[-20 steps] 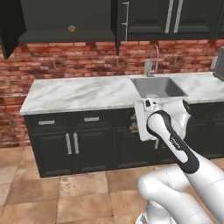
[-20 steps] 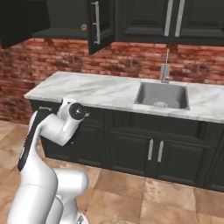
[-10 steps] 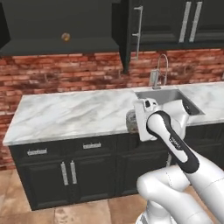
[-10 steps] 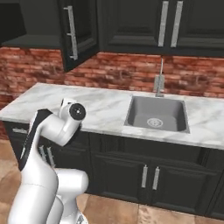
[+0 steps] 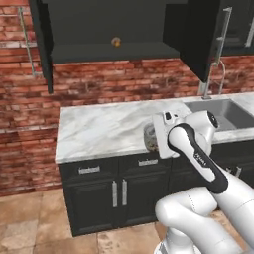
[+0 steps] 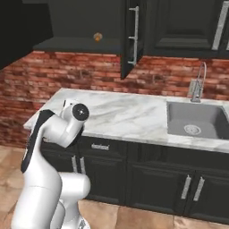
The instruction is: Pick the candle and jar from the dining table and place them in the open cabinet. Close the cabinet after placing the objects.
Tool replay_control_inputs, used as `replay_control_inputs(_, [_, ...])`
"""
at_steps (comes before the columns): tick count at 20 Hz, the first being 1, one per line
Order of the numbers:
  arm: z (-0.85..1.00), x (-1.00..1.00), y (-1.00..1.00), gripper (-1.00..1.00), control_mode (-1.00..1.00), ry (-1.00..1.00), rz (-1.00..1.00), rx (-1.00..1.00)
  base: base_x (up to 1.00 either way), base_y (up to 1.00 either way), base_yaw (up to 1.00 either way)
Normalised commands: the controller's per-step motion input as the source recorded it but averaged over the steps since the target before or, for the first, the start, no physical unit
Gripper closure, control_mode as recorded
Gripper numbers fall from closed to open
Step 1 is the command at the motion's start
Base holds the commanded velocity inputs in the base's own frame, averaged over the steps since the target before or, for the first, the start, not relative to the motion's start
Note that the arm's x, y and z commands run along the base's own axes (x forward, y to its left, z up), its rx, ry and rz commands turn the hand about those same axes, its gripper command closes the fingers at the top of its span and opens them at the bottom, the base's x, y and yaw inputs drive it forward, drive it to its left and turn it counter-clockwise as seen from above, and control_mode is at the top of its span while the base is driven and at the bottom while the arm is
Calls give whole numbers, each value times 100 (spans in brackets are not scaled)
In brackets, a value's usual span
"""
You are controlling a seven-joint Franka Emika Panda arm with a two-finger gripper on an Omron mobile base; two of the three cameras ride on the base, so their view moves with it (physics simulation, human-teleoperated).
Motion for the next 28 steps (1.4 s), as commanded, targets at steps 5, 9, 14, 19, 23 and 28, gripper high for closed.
replay_control_inputs(5, [0, 0, 0, 100, 100, 0, 0, 0, 35, 70, -5])
replay_control_inputs(9, [0, 0, 0, 100, 100, 0, 0, 0, 46, 19, -2])
replay_control_inputs(14, [0, 0, 0, 100, 100, 0, 0, 0, 40, 0, 0])
replay_control_inputs(19, [0, 0, 0, 100, 100, 0, 0, 0, 32, 0, 0])
replay_control_inputs(23, [0, 0, 0, 100, 100, 0, 0, 0, 33, 0, 0])
replay_control_inputs(28, [0, 0, 0, 100, 100, 0, 0, 0, 38, 0, 0])
